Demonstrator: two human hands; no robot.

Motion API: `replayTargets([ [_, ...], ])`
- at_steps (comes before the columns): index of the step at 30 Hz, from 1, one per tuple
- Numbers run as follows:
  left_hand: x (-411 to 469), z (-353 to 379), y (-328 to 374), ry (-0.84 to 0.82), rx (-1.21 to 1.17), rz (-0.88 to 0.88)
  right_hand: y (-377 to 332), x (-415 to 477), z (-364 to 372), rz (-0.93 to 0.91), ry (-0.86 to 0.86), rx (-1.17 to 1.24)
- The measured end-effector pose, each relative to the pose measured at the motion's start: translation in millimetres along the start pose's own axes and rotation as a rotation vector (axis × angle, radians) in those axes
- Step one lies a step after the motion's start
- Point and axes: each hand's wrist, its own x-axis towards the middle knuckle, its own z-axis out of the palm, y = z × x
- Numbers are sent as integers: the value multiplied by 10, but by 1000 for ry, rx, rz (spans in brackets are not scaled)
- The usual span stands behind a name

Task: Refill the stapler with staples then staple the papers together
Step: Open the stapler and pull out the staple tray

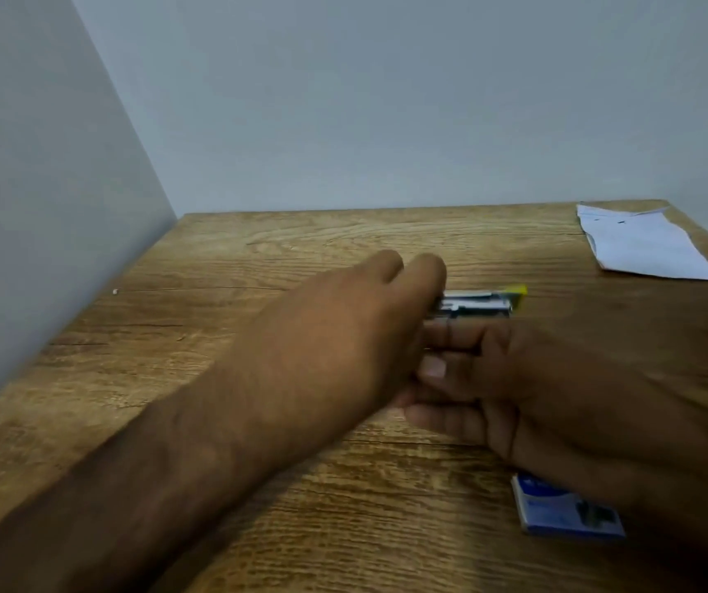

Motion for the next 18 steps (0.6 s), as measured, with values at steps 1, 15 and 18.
replayTargets([
  [1, -3, 9, 28, -11, 41, 3, 11, 7, 12, -32, 12, 27],
  [15, -123, 17, 121, 181, -21, 83, 8, -11, -26, -154, 123, 234],
  [18, -135, 21, 86, 212, -93, 62, 2, -3, -59, -154, 86, 220],
])
